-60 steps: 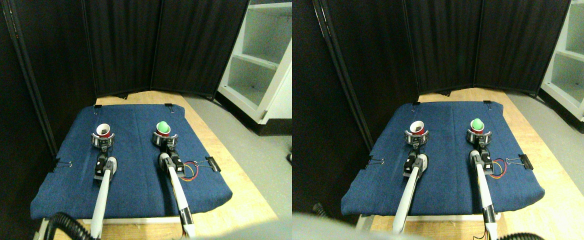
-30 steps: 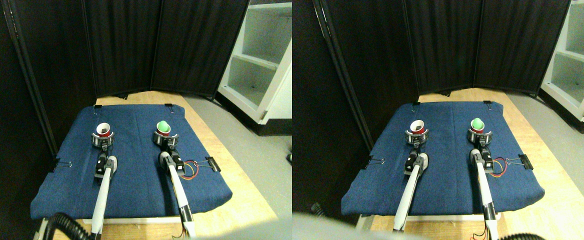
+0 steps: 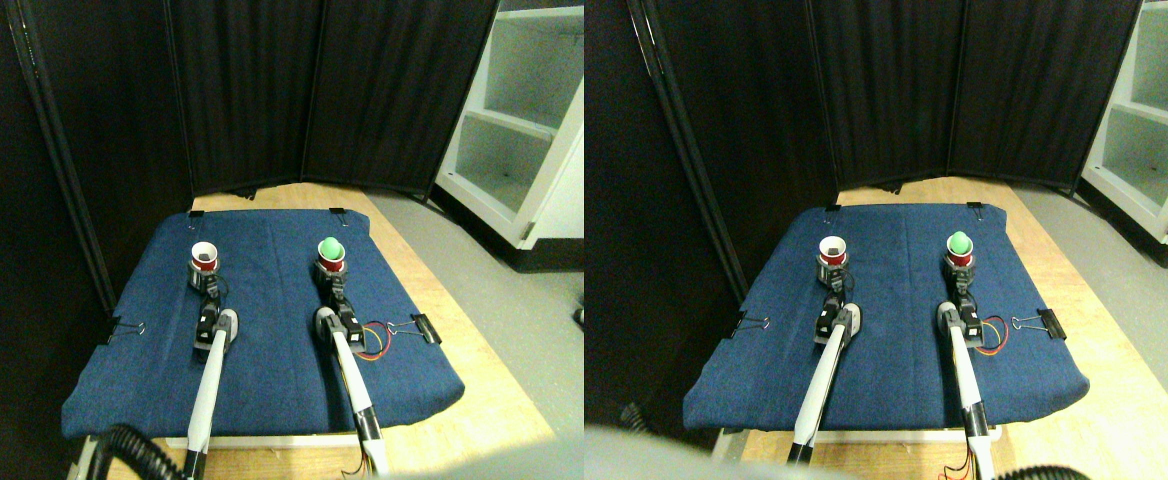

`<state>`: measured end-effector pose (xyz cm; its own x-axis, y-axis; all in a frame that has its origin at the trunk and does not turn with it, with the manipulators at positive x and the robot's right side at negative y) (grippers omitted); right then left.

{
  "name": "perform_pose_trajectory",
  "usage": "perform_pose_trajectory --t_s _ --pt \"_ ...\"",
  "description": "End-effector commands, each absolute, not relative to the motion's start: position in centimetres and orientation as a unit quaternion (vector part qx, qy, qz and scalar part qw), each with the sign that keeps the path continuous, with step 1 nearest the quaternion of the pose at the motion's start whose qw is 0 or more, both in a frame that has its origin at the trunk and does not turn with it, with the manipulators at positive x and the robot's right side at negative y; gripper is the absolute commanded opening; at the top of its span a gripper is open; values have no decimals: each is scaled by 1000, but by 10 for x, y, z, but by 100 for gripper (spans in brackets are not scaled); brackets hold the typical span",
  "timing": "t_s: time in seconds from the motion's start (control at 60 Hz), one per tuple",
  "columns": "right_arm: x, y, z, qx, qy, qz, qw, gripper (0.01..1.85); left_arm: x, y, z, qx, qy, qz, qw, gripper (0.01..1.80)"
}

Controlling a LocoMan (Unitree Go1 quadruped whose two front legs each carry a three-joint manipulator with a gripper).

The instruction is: Pour (bimanual)

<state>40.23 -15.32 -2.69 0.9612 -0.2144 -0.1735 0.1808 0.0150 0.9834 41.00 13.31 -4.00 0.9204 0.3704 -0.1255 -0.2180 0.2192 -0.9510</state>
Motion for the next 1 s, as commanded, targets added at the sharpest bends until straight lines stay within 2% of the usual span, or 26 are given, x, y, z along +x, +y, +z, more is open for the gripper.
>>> perform_pose_trajectory --t_s 0.017,0.217,0.35,0.467,0.6,0.667,0.817,1.0 --pt "406 -150 -22 679 -25 -130 722 33 412 126 -43 -594 -57 177 783 33" --pt "405 -149 -17 694 -30 -131 707 33 410 124 -36 -589 -44 162 790 33" --pt "404 -147 -11 685 -36 -120 718 33 410 124 -32 -590 -37 154 792 33" --pt "403 -144 -2 696 -35 -116 708 33 411 122 -25 -590 -32 145 794 33" --pt "404 -141 11 684 -38 -92 723 33 411 117 -13 -587 -19 132 798 33" --pt "405 -138 21 665 -39 -82 741 33 413 114 -7 -591 -15 122 797 33" --pt "407 -133 35 681 -29 -71 729 33 416 109 4 -591 3 100 800 33" --pt "409 -125 51 679 -29 -57 731 33 419 100 12 -594 9 94 799 33"
